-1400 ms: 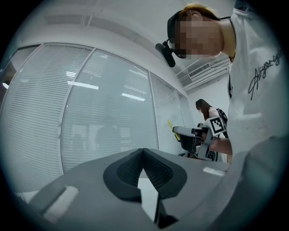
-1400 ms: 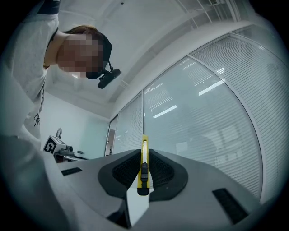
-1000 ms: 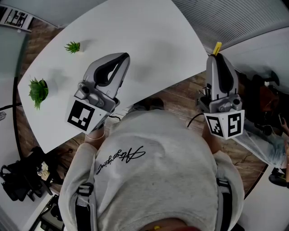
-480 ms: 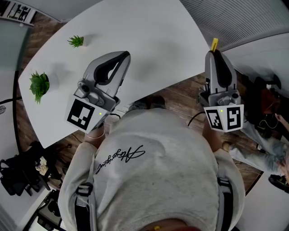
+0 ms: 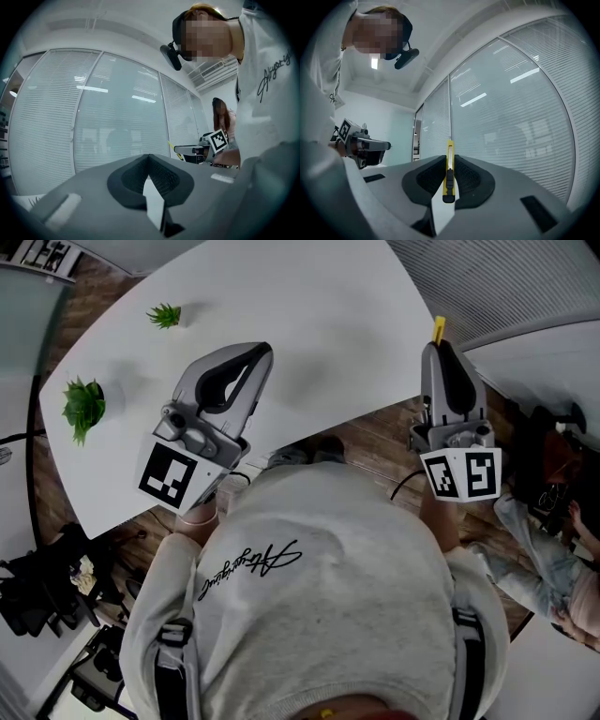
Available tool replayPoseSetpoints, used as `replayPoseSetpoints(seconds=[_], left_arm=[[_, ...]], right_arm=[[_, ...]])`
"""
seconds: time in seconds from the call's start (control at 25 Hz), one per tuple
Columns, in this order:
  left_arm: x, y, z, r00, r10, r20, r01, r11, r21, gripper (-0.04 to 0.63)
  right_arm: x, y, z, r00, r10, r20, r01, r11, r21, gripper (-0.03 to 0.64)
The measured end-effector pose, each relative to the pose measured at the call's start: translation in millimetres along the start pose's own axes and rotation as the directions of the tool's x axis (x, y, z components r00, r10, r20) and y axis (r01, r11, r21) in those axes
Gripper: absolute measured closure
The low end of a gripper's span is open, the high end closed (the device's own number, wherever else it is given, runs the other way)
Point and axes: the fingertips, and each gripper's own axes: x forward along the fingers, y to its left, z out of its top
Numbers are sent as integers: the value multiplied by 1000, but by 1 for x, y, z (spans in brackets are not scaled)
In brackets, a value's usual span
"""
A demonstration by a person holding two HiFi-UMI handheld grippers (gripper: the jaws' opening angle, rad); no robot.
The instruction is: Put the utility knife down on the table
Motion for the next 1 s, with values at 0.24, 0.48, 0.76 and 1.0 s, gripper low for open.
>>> replayPoseSetpoints(seconds=[0.24, 0.48, 0.76, 1.0], left_arm=[[-4, 2, -3, 1000, 14, -5, -14, 1000, -11, 606], [-8, 2, -5, 1000, 28, -11, -28, 1000, -12, 606], [-11, 3, -8, 999, 36, -16, -36, 999, -17, 606], [-12, 4, -9, 999, 41, -19, -42, 999, -18, 606]], right_arm=[[5, 2, -15, 999, 5, -33, -5, 1000, 3, 563], [8, 1, -29, 998, 9, -69, -8, 1000, 5, 563], [16, 3, -43, 994, 17, -111, -16, 1000, 3, 563], [21, 2, -58, 987, 19, -159, -18, 1000, 7, 563]])
